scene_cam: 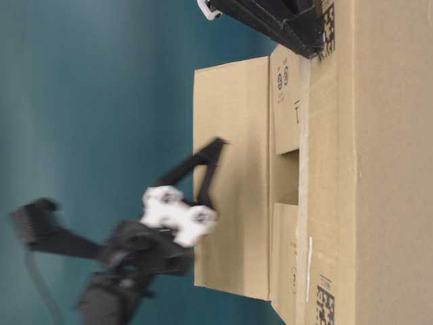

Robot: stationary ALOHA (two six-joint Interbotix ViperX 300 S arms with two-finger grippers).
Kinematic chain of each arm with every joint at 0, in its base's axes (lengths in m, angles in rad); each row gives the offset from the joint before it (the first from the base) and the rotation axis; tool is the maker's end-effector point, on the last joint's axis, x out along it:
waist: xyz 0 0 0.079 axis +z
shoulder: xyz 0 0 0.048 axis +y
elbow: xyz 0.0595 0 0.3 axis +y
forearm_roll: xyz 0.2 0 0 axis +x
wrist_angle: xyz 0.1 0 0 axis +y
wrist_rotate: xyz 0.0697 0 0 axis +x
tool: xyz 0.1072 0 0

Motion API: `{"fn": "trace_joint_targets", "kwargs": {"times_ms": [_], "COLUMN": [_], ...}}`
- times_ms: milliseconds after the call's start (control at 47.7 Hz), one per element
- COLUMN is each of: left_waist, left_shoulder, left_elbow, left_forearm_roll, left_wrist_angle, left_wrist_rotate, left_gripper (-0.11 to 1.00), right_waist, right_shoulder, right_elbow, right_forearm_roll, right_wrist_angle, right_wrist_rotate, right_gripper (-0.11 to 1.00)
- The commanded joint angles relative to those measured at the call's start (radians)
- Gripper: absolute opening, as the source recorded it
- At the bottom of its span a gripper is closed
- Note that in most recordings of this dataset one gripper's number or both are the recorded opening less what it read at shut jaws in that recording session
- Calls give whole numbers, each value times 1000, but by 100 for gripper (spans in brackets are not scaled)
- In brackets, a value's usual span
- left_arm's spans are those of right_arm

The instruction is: Close the cardboard box.

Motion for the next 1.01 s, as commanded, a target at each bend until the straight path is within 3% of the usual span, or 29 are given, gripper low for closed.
{"fn": "trace_joint_targets", "kwargs": {"times_ms": [0,272,566,985], "left_waist": [-2,100,259,278], "left_shoulder": [-74,-138,-61,87], "left_elbow": [-49,-144,-261,-322], "left_forearm_roll": [0,0,0,0], "left_wrist_angle": [55,218,388,482], "left_wrist_rotate": [11,26,58,72], "left_gripper": [0,0,0,0], "right_waist": [-3,-3,-3,-3], "right_shoulder": [3,3,3,3], "right_elbow": [-11,-9,-9,-9], "right_forearm_roll": [3,0,-2,-6], "right_wrist_angle": [5,6,3,6], "right_wrist_rotate": [-2,-2,-8,-11], "right_gripper": [0,0,0,0]}}
